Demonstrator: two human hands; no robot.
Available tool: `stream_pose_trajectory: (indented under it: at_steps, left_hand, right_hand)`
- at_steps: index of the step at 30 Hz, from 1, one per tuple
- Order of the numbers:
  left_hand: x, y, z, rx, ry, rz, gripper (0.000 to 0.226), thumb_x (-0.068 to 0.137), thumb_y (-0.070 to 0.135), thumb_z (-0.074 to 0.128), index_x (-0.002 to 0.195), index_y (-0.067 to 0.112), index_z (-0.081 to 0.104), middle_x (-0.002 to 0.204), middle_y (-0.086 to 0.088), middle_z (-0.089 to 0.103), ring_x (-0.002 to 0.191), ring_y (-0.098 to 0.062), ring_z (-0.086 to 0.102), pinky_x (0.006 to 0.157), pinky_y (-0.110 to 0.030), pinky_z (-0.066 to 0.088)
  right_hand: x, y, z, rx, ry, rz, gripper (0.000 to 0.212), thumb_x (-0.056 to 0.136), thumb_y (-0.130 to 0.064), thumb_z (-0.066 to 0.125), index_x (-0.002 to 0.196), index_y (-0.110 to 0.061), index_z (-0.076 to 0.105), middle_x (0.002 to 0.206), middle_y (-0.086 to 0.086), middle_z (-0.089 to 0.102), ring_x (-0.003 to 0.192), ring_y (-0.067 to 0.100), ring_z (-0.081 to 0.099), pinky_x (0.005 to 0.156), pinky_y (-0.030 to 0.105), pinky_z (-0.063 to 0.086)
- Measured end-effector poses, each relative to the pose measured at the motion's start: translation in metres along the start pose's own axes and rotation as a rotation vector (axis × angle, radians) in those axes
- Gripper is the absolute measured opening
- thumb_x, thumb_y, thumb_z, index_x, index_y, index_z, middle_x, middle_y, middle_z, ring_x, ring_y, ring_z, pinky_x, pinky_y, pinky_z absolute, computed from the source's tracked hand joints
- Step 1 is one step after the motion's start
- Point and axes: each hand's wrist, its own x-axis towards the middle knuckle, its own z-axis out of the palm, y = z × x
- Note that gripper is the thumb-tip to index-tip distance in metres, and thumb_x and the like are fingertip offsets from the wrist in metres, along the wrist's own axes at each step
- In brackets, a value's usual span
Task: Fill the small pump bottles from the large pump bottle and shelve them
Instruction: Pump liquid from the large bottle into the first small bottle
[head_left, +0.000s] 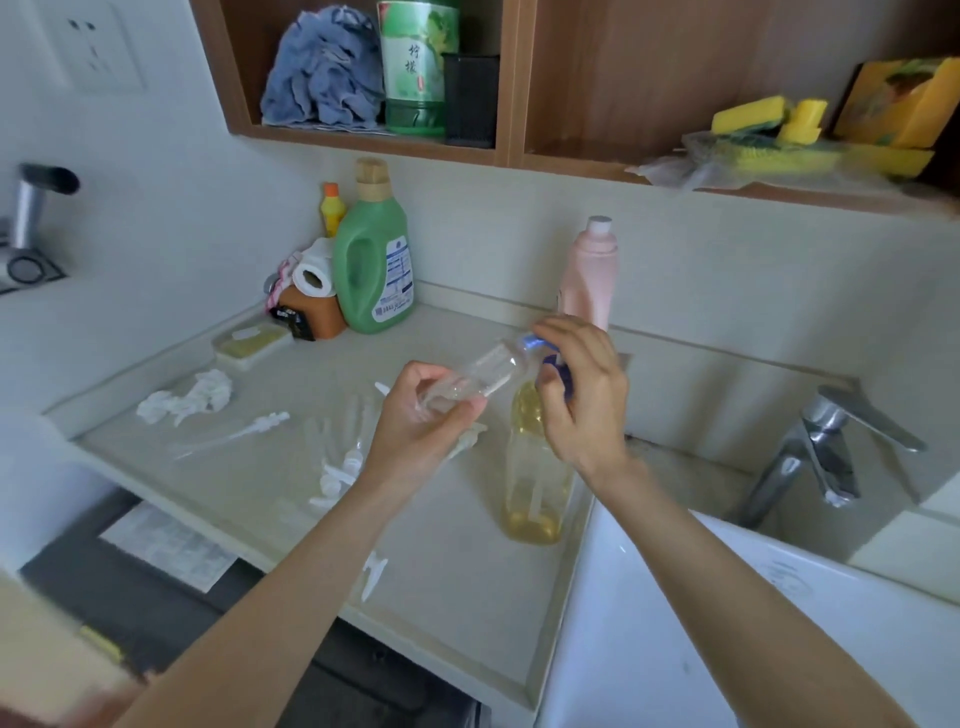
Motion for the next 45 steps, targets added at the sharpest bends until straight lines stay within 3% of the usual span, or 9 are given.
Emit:
stream_pose_trajectory:
  at_steps: [5, 10, 16, 19, 24, 27, 31, 38, 45]
  left_hand:
    - [-0.003, -0.008, -0.002, 0.025, 0.0, -0.017, 0.03, 0.076, 0.013, 0.078, 0.092, 0.012, 0.052, 0.082, 0.002, 0.058, 0.056, 0.004, 0.054, 0.056, -0.011, 0.043]
    - [-0.002, -0.002, 0.0, 0.02, -0.01, -0.02, 0.039, 0.065, 0.027, 0.074, 0.094, 0.011, 0.052, 0.084, 0.004, 0.059, 0.054, 0.003, 0.054, 0.056, -0.014, 0.043]
    - [0.0, 0.002, 0.001, 0.009, -0.017, -0.029, 0.041, 0.063, 0.037, 0.079, 0.092, 0.02, 0.055, 0.088, 0.002, 0.063, 0.064, -0.004, 0.054, 0.064, -0.022, 0.043]
    - [0.003, 0.007, 0.001, -0.007, -0.017, -0.018, 0.037, 0.065, 0.031, 0.077, 0.092, 0.019, 0.055, 0.087, 0.006, 0.063, 0.061, 0.0, 0.054, 0.064, -0.021, 0.043]
    - [0.003, 0.007, -0.001, -0.03, -0.046, -0.012, 0.032, 0.072, 0.02, 0.079, 0.093, 0.02, 0.055, 0.087, 0.009, 0.063, 0.059, 0.002, 0.054, 0.061, -0.017, 0.044]
    - [0.003, 0.001, -0.001, -0.046, -0.038, -0.019, 0.027, 0.078, 0.008, 0.075, 0.093, 0.016, 0.055, 0.086, 0.004, 0.061, 0.054, 0.002, 0.053, 0.055, -0.015, 0.044]
    - [0.002, -0.003, -0.004, -0.031, -0.055, -0.045, 0.031, 0.075, 0.009, 0.079, 0.094, 0.015, 0.055, 0.082, 0.002, 0.06, 0.053, 0.002, 0.054, 0.054, -0.014, 0.044]
    - [-0.001, 0.0, -0.001, -0.063, -0.047, -0.04, 0.034, 0.067, 0.023, 0.079, 0.093, 0.019, 0.057, 0.084, 0.007, 0.064, 0.059, 0.001, 0.054, 0.059, -0.014, 0.043]
    - [0.001, 0.007, -0.001, -0.075, -0.049, -0.041, 0.033, 0.073, 0.016, 0.081, 0.096, 0.021, 0.057, 0.083, 0.011, 0.064, 0.06, -0.002, 0.054, 0.059, -0.017, 0.044]
  right_hand:
    - [-0.012, 0.006, 0.005, -0.057, -0.007, -0.03, 0.036, 0.079, -0.015, 0.043, 0.099, -0.002, 0.07, 0.106, 0.007, 0.069, 0.107, 0.02, 0.058, 0.098, 0.023, 0.042]
    - [-0.01, 0.002, -0.001, -0.074, -0.041, -0.034, 0.037, 0.081, -0.018, 0.043, 0.101, -0.004, 0.07, 0.107, 0.005, 0.069, 0.109, 0.019, 0.059, 0.099, 0.022, 0.041]
    - [0.018, -0.002, -0.022, -0.007, -0.041, -0.014, 0.028, 0.092, -0.012, 0.046, 0.107, 0.0, 0.067, 0.098, -0.01, 0.062, 0.089, 0.004, 0.054, 0.079, 0.0, 0.035]
    - [0.017, 0.006, -0.02, -0.005, -0.045, -0.028, 0.034, 0.094, -0.021, 0.041, 0.101, -0.003, 0.07, 0.101, 0.001, 0.068, 0.094, 0.013, 0.06, 0.085, 0.013, 0.043]
    - [0.0, 0.008, -0.012, 0.059, 0.06, 0.008, 0.03, 0.091, -0.013, 0.045, 0.103, 0.002, 0.068, 0.108, 0.009, 0.067, 0.107, 0.016, 0.059, 0.092, 0.01, 0.039]
    - [-0.011, 0.005, 0.003, 0.112, 0.105, 0.035, 0.025, 0.083, -0.003, 0.048, 0.101, 0.005, 0.063, 0.108, 0.007, 0.059, 0.105, 0.012, 0.054, 0.086, 0.005, 0.037]
    - [-0.019, 0.009, 0.009, 0.061, 0.101, 0.008, 0.028, 0.078, -0.011, 0.047, 0.098, 0.002, 0.063, 0.107, -0.003, 0.055, 0.103, 0.012, 0.053, 0.09, 0.015, 0.039]
    - [-0.004, 0.0, -0.002, -0.024, 0.009, 0.013, 0.027, 0.079, -0.016, 0.047, 0.093, -0.001, 0.064, 0.096, -0.002, 0.056, 0.088, 0.01, 0.048, 0.08, 0.004, 0.032]
    - [0.003, -0.001, -0.01, 0.032, -0.044, 0.005, 0.032, 0.085, -0.013, 0.044, 0.104, 0.001, 0.066, 0.109, 0.012, 0.063, 0.102, 0.02, 0.056, 0.08, 0.001, 0.034]
